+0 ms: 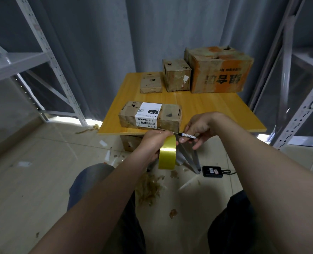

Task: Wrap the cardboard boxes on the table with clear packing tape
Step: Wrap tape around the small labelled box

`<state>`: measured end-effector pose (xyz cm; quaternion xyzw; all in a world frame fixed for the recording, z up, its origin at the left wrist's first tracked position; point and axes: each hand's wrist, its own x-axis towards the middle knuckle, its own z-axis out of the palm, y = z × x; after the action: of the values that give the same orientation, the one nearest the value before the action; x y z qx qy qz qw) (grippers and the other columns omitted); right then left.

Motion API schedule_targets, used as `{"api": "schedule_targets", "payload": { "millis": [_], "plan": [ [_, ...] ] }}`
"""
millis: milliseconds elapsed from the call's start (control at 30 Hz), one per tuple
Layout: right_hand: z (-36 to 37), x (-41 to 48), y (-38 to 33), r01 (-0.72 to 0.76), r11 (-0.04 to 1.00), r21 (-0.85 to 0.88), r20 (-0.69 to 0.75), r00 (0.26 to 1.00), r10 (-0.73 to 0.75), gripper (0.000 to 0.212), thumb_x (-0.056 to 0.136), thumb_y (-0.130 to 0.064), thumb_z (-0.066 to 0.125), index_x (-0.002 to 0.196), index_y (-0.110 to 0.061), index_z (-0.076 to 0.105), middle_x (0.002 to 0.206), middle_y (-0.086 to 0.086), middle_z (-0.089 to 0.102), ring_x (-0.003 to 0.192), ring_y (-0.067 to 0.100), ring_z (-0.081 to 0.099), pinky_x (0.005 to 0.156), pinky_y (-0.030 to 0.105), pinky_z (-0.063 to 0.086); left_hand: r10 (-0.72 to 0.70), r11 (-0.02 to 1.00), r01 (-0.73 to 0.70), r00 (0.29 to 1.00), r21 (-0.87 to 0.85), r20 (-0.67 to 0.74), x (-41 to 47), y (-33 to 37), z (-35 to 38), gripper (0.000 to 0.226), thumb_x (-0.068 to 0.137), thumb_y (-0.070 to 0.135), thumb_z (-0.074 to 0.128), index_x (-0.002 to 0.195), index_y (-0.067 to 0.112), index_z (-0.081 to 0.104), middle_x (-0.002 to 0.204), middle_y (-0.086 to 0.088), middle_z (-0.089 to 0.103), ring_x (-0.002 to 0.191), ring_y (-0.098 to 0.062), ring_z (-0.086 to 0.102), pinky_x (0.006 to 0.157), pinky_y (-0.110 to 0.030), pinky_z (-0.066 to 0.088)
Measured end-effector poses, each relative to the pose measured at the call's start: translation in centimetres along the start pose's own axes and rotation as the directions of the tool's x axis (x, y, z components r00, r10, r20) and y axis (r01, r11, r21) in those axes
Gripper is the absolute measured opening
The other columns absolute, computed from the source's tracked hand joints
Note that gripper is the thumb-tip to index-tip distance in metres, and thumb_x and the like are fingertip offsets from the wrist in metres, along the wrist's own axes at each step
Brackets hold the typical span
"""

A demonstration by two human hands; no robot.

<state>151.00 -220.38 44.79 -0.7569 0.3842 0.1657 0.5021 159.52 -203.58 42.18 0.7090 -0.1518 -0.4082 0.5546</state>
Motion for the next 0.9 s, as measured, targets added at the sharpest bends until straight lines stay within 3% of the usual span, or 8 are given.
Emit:
{"api": "schedule_targets", "payload": {
  "millis": [100, 267, 400, 500, 567, 700, 800, 900],
  "plan": [
    [0.2, 0.4, -0.2, 0.008, 1.0, -0.003, -0.022, 1.0, -0.008, 0.041, 0.079, -0.009, 0.088, 0.113, 0.006, 0.072, 0.094, 0.014, 0.061, 0.079, 0.017, 0.063, 0.061, 0.028, 0.063, -0.009, 1.0, 0.009, 1.0, -0.005, 0.003, 0.1, -0.2, -0.1, 0.009, 0.1, 0.02, 0.067, 0.099, 0.012, 0.068, 0.081, -0.01, 0.079, 0.049, -0.011, 0.068, 0.042, -0.018, 0.048],
    [-0.1, 0.5, -1.2, 0.006, 1.0, 0.001, -0.032, 0.999, -0.006, 0.049, 0.079, -0.012, 0.087, 0.12, 0.007, 0.067, 0.07, 0.008, 0.058, 0.058, 0.013, 0.058, 0.059, 0.027, 0.062, -0.038, 0.999, 0.039, 0.998, -0.026, 0.04, 0.1, -0.7, -0.2, 0.012, 0.098, 0.017, 0.07, 0.106, 0.009, 0.069, 0.081, -0.015, 0.078, 0.05, -0.015, 0.071, 0.042, -0.021, 0.051],
    [-0.1, 0.9, -1.7, 0.003, 1.0, -0.03, -0.016, 1.0, -0.003, 0.049, 0.075, -0.012, 0.09, 0.115, 0.007, 0.068, 0.077, 0.012, 0.061, 0.066, 0.016, 0.062, 0.062, 0.031, 0.064, -0.062, 0.998, 0.063, 0.996, -0.012, 0.07, 0.0, -1.5, 0.2, 0.007, 0.096, 0.013, 0.071, 0.103, 0.011, 0.072, 0.08, -0.015, 0.077, 0.051, -0.015, 0.071, 0.04, -0.021, 0.049],
    [0.0, 0.4, -2.0, -0.063, 0.992, -0.105, 0.065, 0.995, 0.071, 0.037, 0.081, -0.013, 0.086, 0.108, 0.004, 0.069, 0.093, 0.014, 0.063, 0.079, 0.02, 0.066, 0.068, 0.033, 0.065, -0.085, 0.993, 0.076, 0.992, 0.091, 0.097, 0.8, -2.3, -0.2, 0.018, 0.095, 0.019, 0.073, 0.11, 0.011, 0.073, 0.095, -0.015, 0.078, 0.069, -0.019, 0.075, 0.049, -0.024, 0.053],
    [-0.1, -0.4, -2.4, -0.042, 0.993, -0.11, 0.138, 0.989, 0.057, 0.028, 0.085, -0.017, 0.082, 0.105, -0.002, 0.07, 0.088, 0.009, 0.063, 0.07, 0.013, 0.061, 0.062, 0.027, 0.064, -0.125, 0.975, 0.096, 0.982, 0.199, 0.141, 1.1, -2.6, -0.5, 0.024, 0.095, 0.025, 0.072, 0.115, 0.013, 0.072, 0.1, -0.012, 0.079, 0.082, -0.022, 0.076, 0.06, -0.028, 0.057],
    [-0.6, -1.5, -2.9, 0.133, 0.974, 0.182, 0.229, 0.958, -0.173, 0.036, 0.077, -0.025, 0.079, 0.107, -0.008, 0.068, 0.083, 0.005, 0.067, 0.057, 0.007, 0.058, 0.054, 0.021, 0.06, -0.182, 0.949, 0.096, 0.945, 0.3, 0.271, 0.9, -2.1, -0.4, 0.028, 0.101, 0.027, 0.066, 0.121, 0.007, 0.069, 0.101, -0.012, 0.079, 0.065, -0.014, 0.075, 0.05, -0.023, 0.056],
    [-0.8, -1.7, -2.3, 0.281, 0.843, 0.459, 0.031, 0.943, -0.331, 0.032, 0.084, -0.027, 0.077, 0.111, -0.012, 0.068, 0.084, 0.006, 0.07, 0.054, 0.008, 0.059, 0.051, 0.022, 0.059, -0.148, 0.936, 0.029, 0.936, 0.351, 0.319, 1.1, -1.2, 0.2, 0.03, 0.103, 0.027, 0.063, 0.125, 0.007, 0.067, 0.109, -0.017, 0.077, 0.048, -0.009, 0.067, 0.039, -0.016, 0.045],
    [-1.5, -0.7, -1.1, 0.405, 0.749, 0.525, -0.361, 0.902, -0.235, 0.036, 0.087, -0.03, 0.081, 0.112, -0.007, 0.067, 0.096, 0.017, 0.072, 0.048, 0.008, 0.055, 0.051, 0.025, 0.059, -0.172, 0.922, 0.02, 0.915, 0.386, 0.364, 1.7, -0.5, 0.7, 0.031, 0.103, 0.032, 0.063, 0.125, 0.011, 0.067, 0.108, -0.014, 0.078, 0.07, -0.016, 0.076, 0.049, -0.023, 0.055]
  ]
}}
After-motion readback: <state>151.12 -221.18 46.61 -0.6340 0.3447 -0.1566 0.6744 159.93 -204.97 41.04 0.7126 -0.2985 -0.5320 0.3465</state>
